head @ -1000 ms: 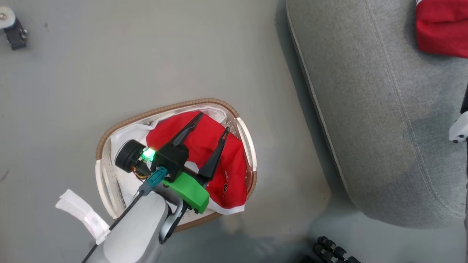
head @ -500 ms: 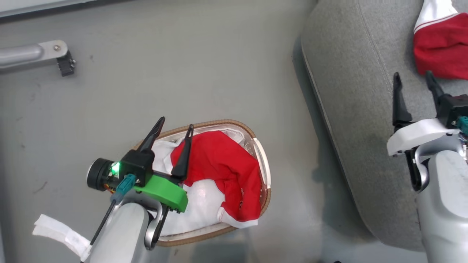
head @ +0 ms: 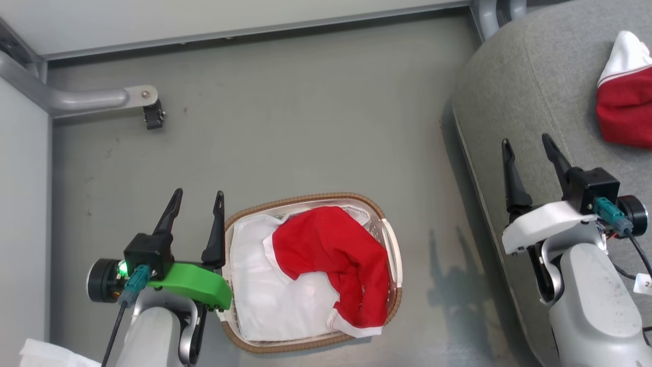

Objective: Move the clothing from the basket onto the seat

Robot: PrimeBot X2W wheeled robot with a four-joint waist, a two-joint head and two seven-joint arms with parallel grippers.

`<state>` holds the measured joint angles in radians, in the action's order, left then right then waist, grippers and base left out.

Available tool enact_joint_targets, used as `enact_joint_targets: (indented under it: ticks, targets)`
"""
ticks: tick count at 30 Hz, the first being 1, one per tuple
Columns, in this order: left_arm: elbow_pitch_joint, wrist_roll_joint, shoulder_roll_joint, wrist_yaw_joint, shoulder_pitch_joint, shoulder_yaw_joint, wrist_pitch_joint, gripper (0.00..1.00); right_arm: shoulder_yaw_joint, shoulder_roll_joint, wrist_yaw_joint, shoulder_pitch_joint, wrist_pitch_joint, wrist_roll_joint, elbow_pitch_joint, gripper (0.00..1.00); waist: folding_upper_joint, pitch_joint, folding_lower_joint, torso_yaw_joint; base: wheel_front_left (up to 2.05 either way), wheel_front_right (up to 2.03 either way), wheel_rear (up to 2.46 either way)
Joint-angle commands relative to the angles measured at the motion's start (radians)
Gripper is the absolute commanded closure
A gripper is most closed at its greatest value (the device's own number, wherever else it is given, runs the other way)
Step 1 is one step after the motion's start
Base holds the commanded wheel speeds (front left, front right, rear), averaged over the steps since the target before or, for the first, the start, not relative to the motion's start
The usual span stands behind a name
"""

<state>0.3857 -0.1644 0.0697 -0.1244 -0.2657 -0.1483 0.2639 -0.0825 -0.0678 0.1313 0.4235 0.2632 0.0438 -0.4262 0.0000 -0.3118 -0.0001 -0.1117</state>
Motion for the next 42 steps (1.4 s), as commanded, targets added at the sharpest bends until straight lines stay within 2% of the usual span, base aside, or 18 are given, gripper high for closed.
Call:
enact_joint_targets:
  ticks: [1,17,42]
  targets:
    - [0.005,0.01,-0.005,-0.004,0.021,0.014,0.001,0.0,0.002,0.002,-0.001,-0.025,0.002,0.013,-0.002,0.0,0.0,0.037,0.0001,0.028,0.0,0.0,0.0]
    - [0.029,0.019,-0.018,-0.006,0.13,0.1,0.001,0.0,0.015,0.015,-0.001,-0.157,0.002,0.03,-0.002,0.0,0.0,0.168,0.0001,0.059,0.0,0.0,0.0]
    - [-0.008,-0.044,-0.018,0.014,0.274,0.106,0.001,0.0,0.062,0.015,-0.001,-0.324,0.002,0.108,0.018,0.0,0.0,0.29,0.0001,0.08,0.0,0.0,0.0]
